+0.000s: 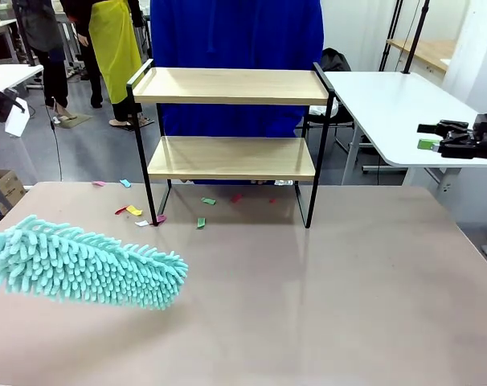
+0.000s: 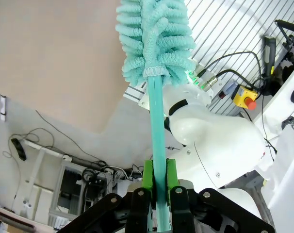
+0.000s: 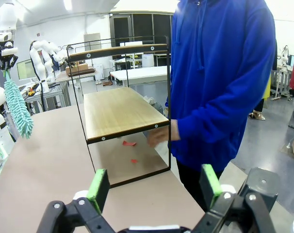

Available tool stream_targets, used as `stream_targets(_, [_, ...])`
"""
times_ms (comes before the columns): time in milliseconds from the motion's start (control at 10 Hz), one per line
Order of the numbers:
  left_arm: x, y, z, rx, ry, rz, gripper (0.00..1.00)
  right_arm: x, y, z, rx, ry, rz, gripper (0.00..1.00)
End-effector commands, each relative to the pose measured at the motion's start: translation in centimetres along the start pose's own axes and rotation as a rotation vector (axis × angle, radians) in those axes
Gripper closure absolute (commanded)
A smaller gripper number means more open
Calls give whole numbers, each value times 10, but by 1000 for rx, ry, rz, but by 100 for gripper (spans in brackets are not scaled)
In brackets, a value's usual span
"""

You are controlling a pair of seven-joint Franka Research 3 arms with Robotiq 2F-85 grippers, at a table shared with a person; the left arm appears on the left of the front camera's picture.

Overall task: Clean the shelf.
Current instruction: Clean the specific section of the Shelf indicated by the human with the Duster.

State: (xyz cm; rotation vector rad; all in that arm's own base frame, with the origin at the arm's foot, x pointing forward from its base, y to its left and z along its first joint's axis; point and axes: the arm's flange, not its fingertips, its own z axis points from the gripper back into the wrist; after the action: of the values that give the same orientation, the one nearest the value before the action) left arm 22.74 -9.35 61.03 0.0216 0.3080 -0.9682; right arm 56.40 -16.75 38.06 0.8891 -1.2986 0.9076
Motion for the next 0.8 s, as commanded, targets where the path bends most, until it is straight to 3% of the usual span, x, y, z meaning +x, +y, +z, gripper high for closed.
stream_targets(0, [-2,-1,-1,-9,-7,-1,87,4,1,-1,-2,11,-6,0])
stream_targets(700, [-2,-1,-1,-9,-7,-1,87,4,1,-1,-2,11,-6,0])
